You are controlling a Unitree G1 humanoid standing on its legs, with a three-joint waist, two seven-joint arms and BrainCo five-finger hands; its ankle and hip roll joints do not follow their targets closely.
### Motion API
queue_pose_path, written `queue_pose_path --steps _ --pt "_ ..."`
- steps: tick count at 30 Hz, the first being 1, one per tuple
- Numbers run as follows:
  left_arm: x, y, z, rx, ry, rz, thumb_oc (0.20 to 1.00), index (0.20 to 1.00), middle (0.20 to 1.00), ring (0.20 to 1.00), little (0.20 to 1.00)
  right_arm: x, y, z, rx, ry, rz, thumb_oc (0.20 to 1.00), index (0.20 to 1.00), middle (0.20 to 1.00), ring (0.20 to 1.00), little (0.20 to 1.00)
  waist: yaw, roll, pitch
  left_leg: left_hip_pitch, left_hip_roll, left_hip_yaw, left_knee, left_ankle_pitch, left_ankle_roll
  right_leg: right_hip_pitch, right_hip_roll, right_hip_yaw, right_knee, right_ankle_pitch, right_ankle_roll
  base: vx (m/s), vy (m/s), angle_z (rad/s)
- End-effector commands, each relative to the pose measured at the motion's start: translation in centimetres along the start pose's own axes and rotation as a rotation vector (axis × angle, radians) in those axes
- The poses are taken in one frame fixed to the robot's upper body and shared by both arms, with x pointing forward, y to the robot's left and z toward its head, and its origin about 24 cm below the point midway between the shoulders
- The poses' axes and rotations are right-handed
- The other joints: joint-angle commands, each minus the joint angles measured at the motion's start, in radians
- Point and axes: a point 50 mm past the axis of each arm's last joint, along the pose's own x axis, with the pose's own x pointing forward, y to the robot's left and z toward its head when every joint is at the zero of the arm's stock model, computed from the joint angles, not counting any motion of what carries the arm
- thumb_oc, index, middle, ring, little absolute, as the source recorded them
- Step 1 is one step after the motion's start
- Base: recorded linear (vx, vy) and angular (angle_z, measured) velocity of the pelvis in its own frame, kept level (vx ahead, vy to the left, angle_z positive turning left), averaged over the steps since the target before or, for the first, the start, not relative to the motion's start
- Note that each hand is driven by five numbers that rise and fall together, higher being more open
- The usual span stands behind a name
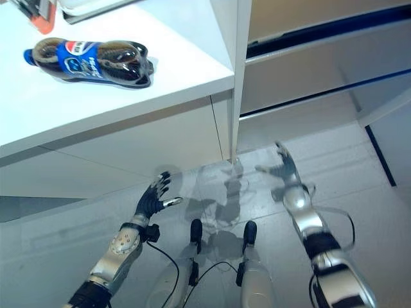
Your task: Take the drinks into the refrigerator
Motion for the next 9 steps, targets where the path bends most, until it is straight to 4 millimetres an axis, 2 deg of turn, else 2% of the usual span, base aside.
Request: queue_pose_path --steps 1,2,4,6,8,9 --pt "-0.8 1.2 -3.8 -0.049 0.166 0.109 1.000 1.000 1.000 1.000 1.000 -0.7 1.1 -2.3 0.060 0.082 0.015 1.000 1.000 1.000 1.000 1.000 0.007 -0.064 -0.094 0.006 -0.080 -0.002 0.027 -0.088 0.058 -0.036 -0.027 -0.001 0.084 -0.094 0.027 0.02 -0.034 0.08" --pt "-1.0 1.3 -4.8 -0.050 0.215 0.124 1.000 1.000 1.000 1.000 1.000 -1.1 1.5 -3.2 0.066 0.121 0.024 1.000 1.000 1.000 1.000 1.000 0.007 -0.065 -0.099 0.009 -0.080 -0.006 0.028 -0.089 0.059 -0.031 -0.027 -0.004 0.085 -0.096 0.026 0.03 -0.034 0.09" --pt "-2.0 1.8 -7.7 -0.067 0.361 0.182 1.000 1.000 1.000 1.000 1.000 -2.6 2.5 -6.8 0.036 0.275 0.050 1.000 1.000 1.000 1.000 1.000 0.008 -0.064 -0.116 0.029 -0.079 -0.016 0.030 -0.093 0.058 -0.005 -0.026 -0.018 0.084 -0.103 0.025 0.05 -0.026 0.19" --pt "-3.3 2.2 -10.3 -0.026 0.511 0.218 1.000 1.000 1.000 1.000 1.000 -4.0 3.4 -9.4 -0.022 0.397 0.089 1.000 1.000 1.000 1.000 1.000 0.011 -0.067 -0.144 0.043 -0.078 -0.019 0.030 -0.098 0.058 0.016 -0.024 -0.026 0.079 -0.110 0.024 0.08 -0.021 0.24" --pt "-5.2 2.8 -12.8 0.011 0.670 0.235 1.000 1.000 1.000 1.000 1.000 -6.0 4.4 -12.2 -0.122 0.528 0.159 1.000 1.000 1.000 1.000 1.000 0.015 -0.068 -0.173 0.067 -0.077 -0.026 0.029 -0.105 0.058 0.047 -0.021 -0.036 0.075 -0.120 0.022 0.10 -0.019 0.11" --pt "-6.1 2.9 -13.7 -0.002 0.731 0.240 1.000 1.000 1.000 1.000 1.000 -6.7 4.7 -13.0 -0.120 0.569 0.173 1.000 1.000 1.000 1.000 1.000 0.015 -0.069 -0.189 0.074 -0.077 -0.030 0.029 -0.108 0.059 0.056 -0.022 -0.038 0.073 -0.123 0.022 0.10 -0.015 0.06"
